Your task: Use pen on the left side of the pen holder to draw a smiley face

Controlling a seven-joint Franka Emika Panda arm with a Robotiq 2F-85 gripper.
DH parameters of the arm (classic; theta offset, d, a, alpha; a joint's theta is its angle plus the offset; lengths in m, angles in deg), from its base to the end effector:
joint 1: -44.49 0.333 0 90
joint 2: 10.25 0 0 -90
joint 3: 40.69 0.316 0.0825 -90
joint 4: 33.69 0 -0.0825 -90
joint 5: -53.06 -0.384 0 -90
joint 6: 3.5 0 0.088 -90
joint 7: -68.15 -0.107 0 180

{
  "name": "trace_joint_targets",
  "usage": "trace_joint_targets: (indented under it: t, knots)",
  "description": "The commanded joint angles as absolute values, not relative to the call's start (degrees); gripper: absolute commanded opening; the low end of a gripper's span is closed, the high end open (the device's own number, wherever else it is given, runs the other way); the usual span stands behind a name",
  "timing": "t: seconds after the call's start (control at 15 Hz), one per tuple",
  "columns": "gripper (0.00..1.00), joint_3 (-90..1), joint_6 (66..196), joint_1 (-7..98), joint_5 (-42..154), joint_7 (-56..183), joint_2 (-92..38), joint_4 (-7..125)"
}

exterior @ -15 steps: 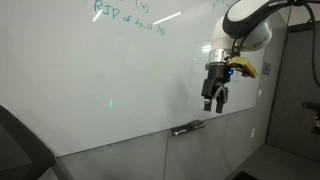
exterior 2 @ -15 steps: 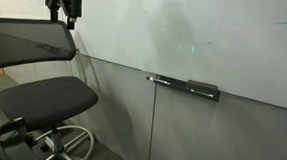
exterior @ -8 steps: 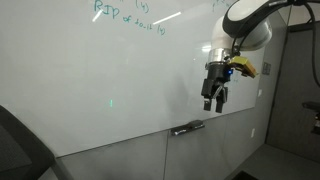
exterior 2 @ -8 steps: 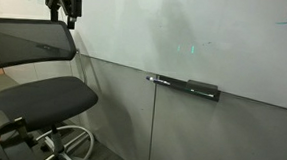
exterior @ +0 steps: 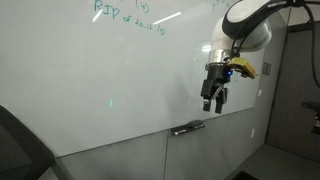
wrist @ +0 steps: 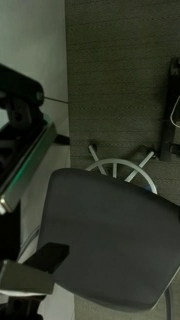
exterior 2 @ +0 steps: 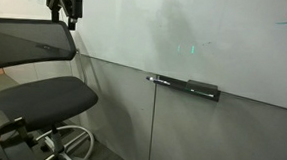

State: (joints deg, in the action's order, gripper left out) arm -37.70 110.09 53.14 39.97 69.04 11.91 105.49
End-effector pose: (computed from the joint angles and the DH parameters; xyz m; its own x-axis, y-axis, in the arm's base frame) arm 0.4075 0.0991 0.4447 0.9904 0.1217 -0.0649 0.1080 -0.9771 -0.1835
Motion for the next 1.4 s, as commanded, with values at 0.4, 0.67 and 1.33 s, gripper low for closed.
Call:
trace_joint_targets:
  t: [0.4,0.67,1.33]
  knots:
    - [1.00,-38.5,123.7,49.0,38.3,65.0,-4.8,93.5]
    - [1.00,-38.2,124.3,48.8,32.7,63.2,-14.7,83.3]
    - [1.00,-42.8,133.8,50.7,44.6,37.2,-30.8,74.1]
